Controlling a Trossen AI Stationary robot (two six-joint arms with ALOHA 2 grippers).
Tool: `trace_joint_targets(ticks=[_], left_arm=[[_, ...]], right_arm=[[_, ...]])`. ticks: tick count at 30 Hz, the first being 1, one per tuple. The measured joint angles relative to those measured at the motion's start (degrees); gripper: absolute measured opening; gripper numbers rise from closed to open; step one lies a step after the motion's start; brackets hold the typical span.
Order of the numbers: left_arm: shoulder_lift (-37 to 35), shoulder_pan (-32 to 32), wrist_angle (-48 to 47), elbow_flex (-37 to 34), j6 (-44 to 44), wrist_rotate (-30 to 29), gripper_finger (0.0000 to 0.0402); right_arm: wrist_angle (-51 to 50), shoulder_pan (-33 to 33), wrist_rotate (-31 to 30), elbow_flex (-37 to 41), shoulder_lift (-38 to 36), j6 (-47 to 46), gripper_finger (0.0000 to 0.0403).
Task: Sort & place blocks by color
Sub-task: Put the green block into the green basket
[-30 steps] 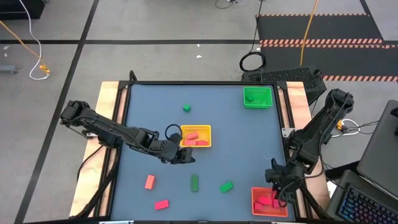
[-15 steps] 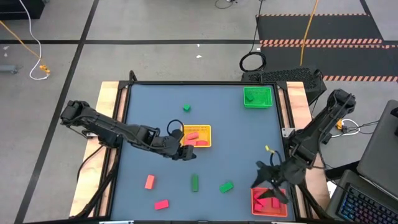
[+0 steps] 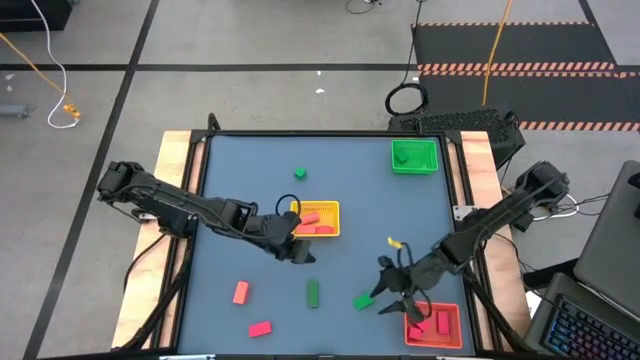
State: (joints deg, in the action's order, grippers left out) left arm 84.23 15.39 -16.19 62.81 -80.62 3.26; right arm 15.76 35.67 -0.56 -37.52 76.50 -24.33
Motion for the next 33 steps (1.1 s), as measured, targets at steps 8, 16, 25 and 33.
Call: trace_joint_targets(ticks=[8, 16, 25, 33], left_arm=[[0.00, 0.94, 1.96, 0.00, 1.39, 5.76, 0.0184], [0.00, 2.22, 1.85, 0.00, 0.98, 5.78, 0.0184], [0.00, 3.87, 3.25, 0.00, -0.95, 6.81, 0.0184], [0.00, 4.25, 2.97, 0.00, -0.71, 6.79, 0.0184]], right_arm=[[1.81, -0.76, 0.67, 0.00, 8.70, 2.35, 0.0224], [2.92, -3.01, -1.04, 0.00, 13.32, 5.34, 0.0224], [1.18, -3.84, -0.78, 0.00, 14.39, 5.55, 0.0224], [-1.40, -3.82, -0.78, 0.00, 14.41, 6.26, 0.0224]])
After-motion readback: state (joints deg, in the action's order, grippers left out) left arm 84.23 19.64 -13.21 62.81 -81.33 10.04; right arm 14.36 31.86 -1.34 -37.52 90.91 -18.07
